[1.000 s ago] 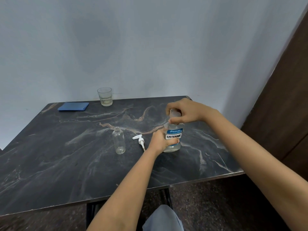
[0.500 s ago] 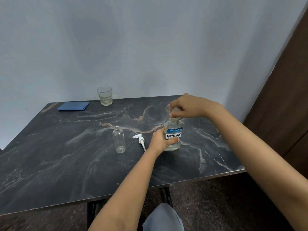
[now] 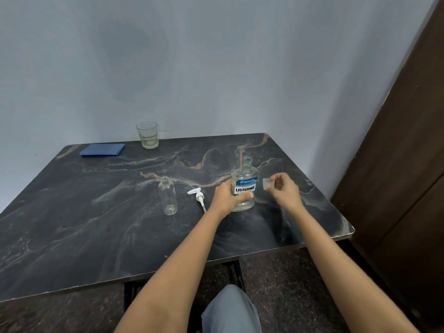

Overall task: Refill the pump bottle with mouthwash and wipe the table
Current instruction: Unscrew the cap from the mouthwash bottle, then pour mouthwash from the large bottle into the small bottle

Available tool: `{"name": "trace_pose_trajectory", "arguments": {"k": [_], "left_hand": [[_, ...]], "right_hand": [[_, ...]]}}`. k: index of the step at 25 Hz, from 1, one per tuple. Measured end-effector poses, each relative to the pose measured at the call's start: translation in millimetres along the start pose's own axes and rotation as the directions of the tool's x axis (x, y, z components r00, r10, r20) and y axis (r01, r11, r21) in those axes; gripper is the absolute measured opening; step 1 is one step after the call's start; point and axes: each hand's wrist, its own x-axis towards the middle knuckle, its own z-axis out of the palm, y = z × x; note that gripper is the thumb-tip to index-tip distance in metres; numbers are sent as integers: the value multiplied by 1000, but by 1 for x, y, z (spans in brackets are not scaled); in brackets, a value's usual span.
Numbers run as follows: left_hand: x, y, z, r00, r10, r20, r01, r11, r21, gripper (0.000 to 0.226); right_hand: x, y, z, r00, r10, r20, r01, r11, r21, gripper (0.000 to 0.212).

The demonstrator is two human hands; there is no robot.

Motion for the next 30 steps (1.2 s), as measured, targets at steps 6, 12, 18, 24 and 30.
{"name": "trace_pose_trajectory", "arguments": {"k": [6,12,18,24,30], "left_hand": [[-26,9,0,981,46,-188,-51,998,-22,87],[-94,17,-34,677,353,-646,-306,933,190,54],[-104,-27,-90,635,83,-768,41,989,140,76],[-98,-46,-97,747,-95,-658,147,989,23,85],[-88,-55,-103,766,-151,-625,248,966,70,67]], "right_hand": [[-19,23,13,998,44,51,-39,994,-100,27],[-35,12,10,974,-199,-108,203,979,32,47],[-47,-21,30,989,-148,11,139,953,269,63],[-51,-30,52,982,-130,137,70,925,374,56],[-55,-47,65,974,-201,108,161,940,302,50]]}}
